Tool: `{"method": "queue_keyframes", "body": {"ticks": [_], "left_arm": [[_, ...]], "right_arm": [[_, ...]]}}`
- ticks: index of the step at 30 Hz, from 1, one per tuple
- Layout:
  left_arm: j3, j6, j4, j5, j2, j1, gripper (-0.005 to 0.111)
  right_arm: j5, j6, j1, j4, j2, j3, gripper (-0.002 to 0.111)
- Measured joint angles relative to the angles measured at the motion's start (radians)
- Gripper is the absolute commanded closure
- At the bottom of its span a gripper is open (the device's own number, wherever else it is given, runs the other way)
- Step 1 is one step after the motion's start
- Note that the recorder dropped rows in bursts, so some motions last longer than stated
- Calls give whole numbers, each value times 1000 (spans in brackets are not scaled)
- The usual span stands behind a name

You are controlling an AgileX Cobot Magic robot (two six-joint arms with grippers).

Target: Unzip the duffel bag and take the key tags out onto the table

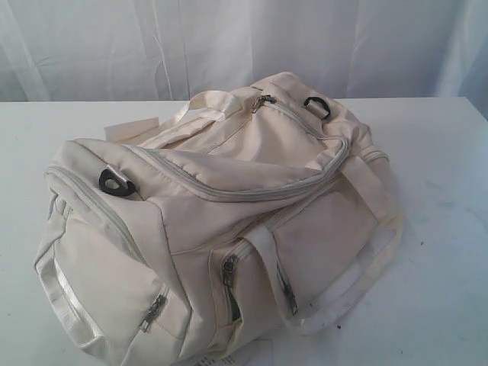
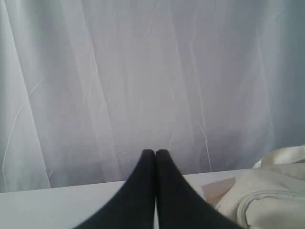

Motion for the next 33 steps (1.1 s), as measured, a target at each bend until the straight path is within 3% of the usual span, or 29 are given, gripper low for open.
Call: {"method": "queue_keyframes", "body": {"ticks": [13, 24, 33], "left_arm": [[0, -2, 0, -30, 0, 0, 107], [0, -4, 0, -329, 0, 0, 107], [-59, -25, 0, -262, 0, 0, 107]], "right_arm": [[-4, 0, 0, 0, 0, 0, 108], [-6, 0, 0, 0, 0, 0, 108], [-20, 29, 0, 0, 0, 0, 108]]}}
